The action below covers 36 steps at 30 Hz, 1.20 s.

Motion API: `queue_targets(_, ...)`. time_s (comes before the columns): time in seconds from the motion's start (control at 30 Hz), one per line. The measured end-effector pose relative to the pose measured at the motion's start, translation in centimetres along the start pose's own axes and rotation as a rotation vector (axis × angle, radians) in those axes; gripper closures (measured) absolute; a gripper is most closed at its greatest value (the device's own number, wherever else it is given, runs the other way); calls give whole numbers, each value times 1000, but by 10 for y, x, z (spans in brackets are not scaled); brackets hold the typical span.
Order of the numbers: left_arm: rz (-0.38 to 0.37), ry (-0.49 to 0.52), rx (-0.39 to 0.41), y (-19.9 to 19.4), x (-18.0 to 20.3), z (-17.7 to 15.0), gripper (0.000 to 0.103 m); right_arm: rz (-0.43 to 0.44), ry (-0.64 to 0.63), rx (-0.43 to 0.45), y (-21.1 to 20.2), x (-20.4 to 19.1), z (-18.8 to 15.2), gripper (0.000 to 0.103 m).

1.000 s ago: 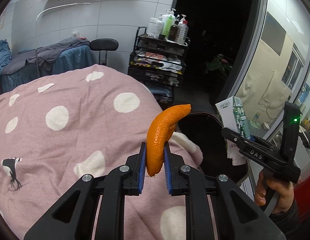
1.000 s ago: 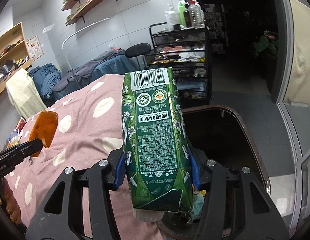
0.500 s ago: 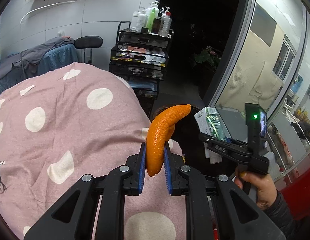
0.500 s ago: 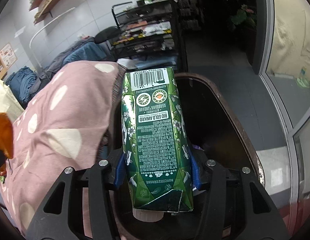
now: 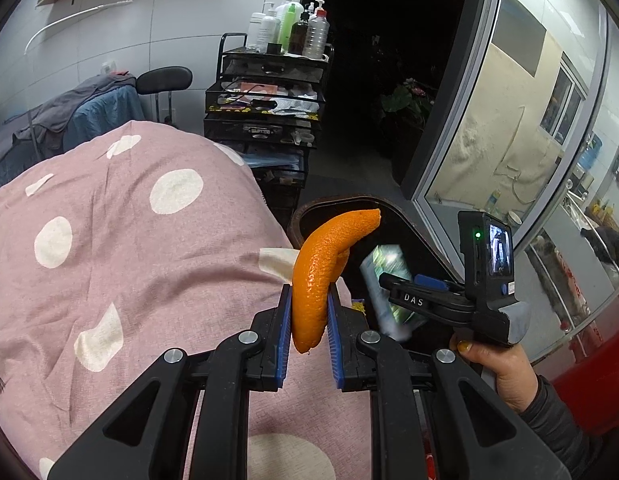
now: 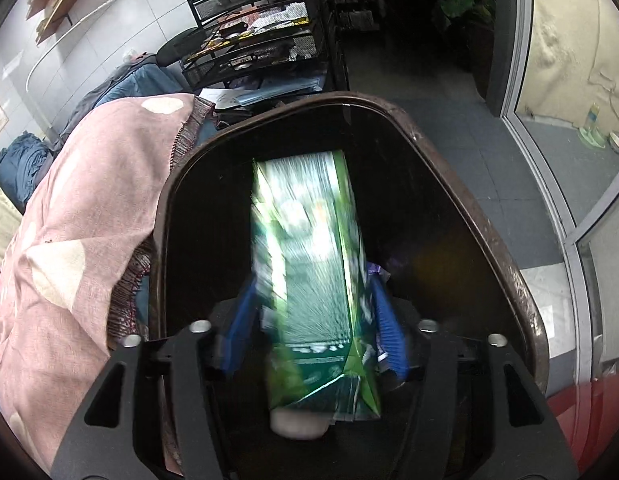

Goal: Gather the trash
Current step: 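Carry the green carton over the bin and open the right gripper, then lower the orange peel into the bin and open the left gripper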

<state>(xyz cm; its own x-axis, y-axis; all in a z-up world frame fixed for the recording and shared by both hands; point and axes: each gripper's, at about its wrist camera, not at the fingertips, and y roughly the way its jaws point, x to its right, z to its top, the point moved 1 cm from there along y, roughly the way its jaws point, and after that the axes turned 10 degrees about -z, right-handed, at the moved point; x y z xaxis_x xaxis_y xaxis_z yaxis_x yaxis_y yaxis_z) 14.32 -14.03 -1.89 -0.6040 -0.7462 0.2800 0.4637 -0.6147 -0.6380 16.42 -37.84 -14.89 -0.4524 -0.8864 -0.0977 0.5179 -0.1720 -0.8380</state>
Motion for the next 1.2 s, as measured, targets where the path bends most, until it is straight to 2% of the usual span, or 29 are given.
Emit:
queue_targets(0.17,-2,9,-5,3,4,0,86,-12,1,42,-9,-1,-5,26)
queue_targets(0.37,-6,31,-10,7,14,2,86,-12,35,99,-28,5,-6,23)
queue_targets(0.57,-15,53,-24,17,26,5,86,-88,99,217,-60,19,-1,12)
queue_targets(0.7,-30,60,-44,29,33,7,86,-136,160,296,-81,35,5,8)
queue_targets(0.93,-44,62,-104,57,43,7,86,-144,313,358,-104,79,12,7)
queue_targets(1.2,-44,62,-176,91,50,11,86,-147,354,377,-115,94,16,7)
